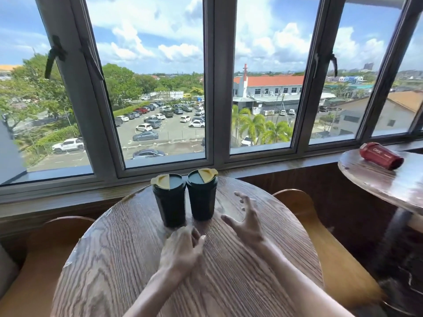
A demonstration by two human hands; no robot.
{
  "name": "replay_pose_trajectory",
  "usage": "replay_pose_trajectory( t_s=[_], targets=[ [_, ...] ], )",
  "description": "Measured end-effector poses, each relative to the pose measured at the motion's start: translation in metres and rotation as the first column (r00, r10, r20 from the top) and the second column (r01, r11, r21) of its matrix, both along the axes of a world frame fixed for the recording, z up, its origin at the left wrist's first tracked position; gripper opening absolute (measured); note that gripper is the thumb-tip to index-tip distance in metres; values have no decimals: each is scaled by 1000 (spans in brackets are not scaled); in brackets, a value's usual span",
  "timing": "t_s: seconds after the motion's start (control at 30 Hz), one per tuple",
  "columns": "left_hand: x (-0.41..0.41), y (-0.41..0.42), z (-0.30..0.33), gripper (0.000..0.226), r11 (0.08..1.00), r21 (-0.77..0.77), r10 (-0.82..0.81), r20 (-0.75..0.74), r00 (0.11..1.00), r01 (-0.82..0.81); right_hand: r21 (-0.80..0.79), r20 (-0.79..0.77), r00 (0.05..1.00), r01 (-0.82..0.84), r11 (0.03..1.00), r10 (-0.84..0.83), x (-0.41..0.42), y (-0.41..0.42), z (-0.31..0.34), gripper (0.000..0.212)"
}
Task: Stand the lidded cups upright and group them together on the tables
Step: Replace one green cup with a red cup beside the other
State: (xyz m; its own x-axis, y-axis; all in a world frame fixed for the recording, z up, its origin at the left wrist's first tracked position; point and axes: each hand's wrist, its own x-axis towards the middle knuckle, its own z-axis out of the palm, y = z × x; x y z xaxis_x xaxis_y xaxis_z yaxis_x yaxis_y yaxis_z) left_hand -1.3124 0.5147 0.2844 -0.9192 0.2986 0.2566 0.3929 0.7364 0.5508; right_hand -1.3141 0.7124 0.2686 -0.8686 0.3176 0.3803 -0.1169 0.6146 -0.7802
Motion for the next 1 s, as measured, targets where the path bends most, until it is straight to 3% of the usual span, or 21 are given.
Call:
replay_pose_trajectory(
  t_s=[0.13,0.23,0.63,1.0],
  targets=[
    [9,73,18,19,973,85,-216,-19,976,217,7,-1,996,88,996,-88,32,64,13,59],
    [10,140,29,20,959,140,-244,-38,969,247,18,-3,986,167,986,-167,63,121,26,44],
    [72,468,53,22,863,273,-425,-61,903,425,93,6,881,471,877,-473,206,432,54,36],
    [85,714,51,17,798,340,-512,-53,858,497,153,15,845,527,836,-535,239,637,65,44]
  ],
)
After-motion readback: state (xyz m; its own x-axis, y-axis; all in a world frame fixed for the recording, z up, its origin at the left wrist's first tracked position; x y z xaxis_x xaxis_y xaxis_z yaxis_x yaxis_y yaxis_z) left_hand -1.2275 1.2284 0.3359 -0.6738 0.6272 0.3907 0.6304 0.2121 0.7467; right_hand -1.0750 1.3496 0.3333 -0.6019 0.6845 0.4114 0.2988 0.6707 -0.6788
